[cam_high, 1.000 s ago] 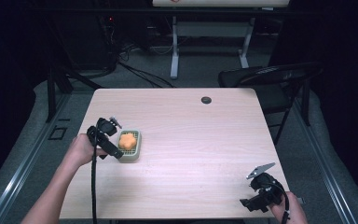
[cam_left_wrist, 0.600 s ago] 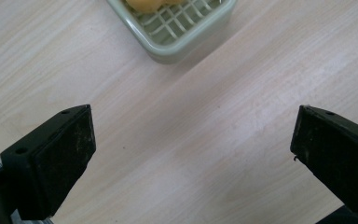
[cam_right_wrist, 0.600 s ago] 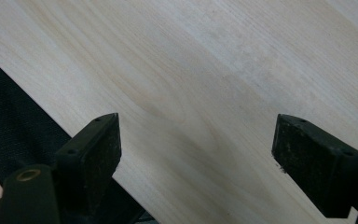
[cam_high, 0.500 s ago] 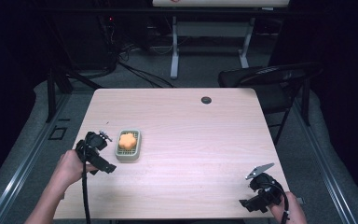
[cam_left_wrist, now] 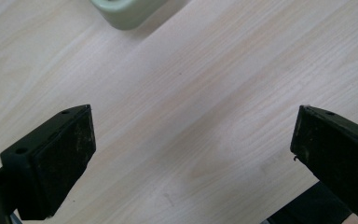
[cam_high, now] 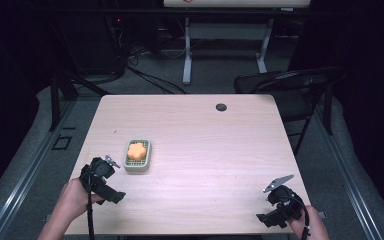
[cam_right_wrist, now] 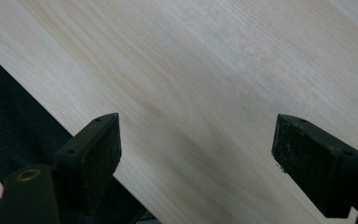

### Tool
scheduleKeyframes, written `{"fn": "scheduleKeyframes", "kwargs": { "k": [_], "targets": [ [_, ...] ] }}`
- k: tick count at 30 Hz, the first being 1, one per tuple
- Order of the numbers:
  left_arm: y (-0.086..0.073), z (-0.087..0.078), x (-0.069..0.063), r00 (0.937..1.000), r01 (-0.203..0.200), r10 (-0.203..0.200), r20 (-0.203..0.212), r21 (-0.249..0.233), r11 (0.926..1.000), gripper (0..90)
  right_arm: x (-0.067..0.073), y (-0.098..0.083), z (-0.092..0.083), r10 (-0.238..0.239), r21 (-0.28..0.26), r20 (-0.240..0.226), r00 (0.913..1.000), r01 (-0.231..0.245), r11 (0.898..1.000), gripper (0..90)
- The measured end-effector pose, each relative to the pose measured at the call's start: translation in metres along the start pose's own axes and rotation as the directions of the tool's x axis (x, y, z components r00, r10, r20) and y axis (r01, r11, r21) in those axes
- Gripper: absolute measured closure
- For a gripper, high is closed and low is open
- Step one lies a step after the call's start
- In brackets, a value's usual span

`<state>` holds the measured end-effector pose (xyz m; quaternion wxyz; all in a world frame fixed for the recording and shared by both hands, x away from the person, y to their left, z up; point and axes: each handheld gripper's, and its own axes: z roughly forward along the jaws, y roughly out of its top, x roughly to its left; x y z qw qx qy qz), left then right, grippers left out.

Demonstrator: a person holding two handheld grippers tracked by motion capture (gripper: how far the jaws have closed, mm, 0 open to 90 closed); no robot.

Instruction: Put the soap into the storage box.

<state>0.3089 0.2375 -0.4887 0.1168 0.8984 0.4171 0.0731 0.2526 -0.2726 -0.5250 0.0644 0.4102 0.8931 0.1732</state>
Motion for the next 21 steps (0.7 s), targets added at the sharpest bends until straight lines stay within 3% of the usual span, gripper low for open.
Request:
{"fn": "scheduleKeyframes", "kwargs": {
  "k": [11, 21],
  "targets": [
    [-0.022, 0.007, -0.007, 0.9992, 0.039, -0.039, -0.011, 0.007, 0.9992, 0.1, 0.000, 0.000, -0.001, -0.007, 0.007, 0.012, 0.9999, 0.007, 1.000, 15.4],
    [-0.038, 0.009, -0.023, 0.9972, 0.058, -0.060, -0.044, -0.053, 0.9969, 0.1, 0.000, 0.000, -0.004, 0.005, -0.013, 0.011, 0.9999, -0.005, 1.000, 15.2]
  ]
}}
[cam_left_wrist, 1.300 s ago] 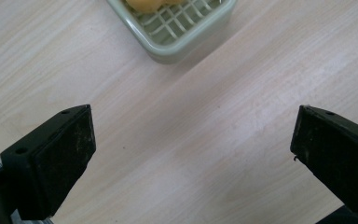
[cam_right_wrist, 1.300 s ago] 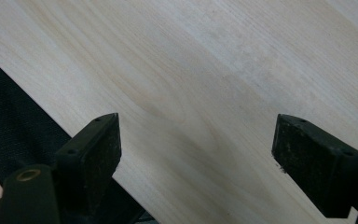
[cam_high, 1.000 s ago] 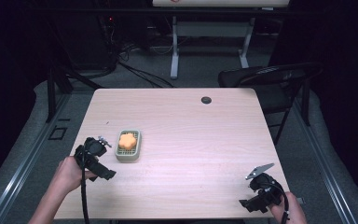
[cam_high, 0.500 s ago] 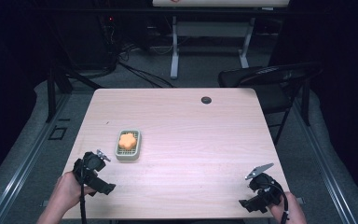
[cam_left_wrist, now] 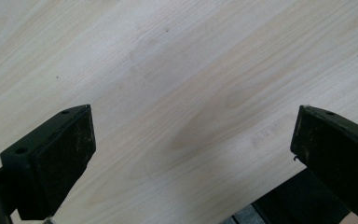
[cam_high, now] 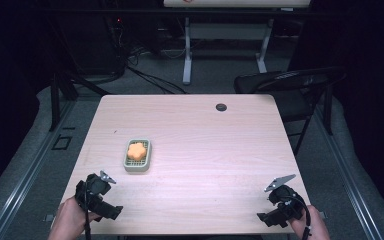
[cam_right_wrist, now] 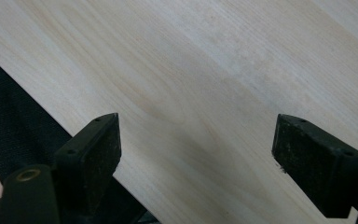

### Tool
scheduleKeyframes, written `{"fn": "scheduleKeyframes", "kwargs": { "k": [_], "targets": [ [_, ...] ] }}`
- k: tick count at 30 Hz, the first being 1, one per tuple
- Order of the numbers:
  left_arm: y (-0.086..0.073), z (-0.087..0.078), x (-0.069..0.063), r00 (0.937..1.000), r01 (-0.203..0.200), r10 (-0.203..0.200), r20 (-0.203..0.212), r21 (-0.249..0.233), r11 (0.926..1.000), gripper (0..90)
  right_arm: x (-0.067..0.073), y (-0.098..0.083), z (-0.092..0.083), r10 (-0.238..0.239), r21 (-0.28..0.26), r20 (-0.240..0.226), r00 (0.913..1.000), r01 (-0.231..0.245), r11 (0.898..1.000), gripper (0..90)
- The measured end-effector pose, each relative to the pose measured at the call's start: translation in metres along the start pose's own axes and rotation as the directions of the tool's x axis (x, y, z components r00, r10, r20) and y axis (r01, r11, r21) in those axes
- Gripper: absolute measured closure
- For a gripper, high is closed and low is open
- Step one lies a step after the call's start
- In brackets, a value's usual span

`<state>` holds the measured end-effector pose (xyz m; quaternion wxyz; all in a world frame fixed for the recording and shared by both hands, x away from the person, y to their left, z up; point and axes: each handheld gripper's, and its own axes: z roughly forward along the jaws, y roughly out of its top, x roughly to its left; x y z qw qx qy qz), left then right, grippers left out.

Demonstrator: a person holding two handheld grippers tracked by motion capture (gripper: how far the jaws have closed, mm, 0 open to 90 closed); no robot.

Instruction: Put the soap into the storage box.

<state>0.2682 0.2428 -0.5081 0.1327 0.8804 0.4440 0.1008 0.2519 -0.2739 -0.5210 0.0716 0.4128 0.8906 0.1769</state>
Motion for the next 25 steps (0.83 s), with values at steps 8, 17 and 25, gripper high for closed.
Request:
{"fn": "scheduleKeyframes", "kwargs": {
  "k": [8, 17, 25],
  "targets": [
    [-0.014, 0.015, 0.002, 0.9994, 0.035, -0.035, 0.000, 0.023, 0.9991, 0.1, -0.003, 0.000, 0.005, 0.005, 0.017, -0.014, 0.9999, -0.005, 1.000, 15.4],
    [-0.012, 0.022, -0.002, 0.9999, -0.016, 0.016, 0.000, 0.067, 0.9977, 0.1, -0.002, -0.002, 0.006, 0.007, 0.033, -0.004, 1.0000, -0.007, 0.999, 15.4],
    [-0.011, 0.026, 0.001, 0.9997, -0.015, 0.013, 0.020, 0.075, 0.9971, 0.1, -0.003, -0.002, 0.007, 0.005, 0.036, -0.009, 0.9999, -0.005, 0.999, 15.4]
  ]
}}
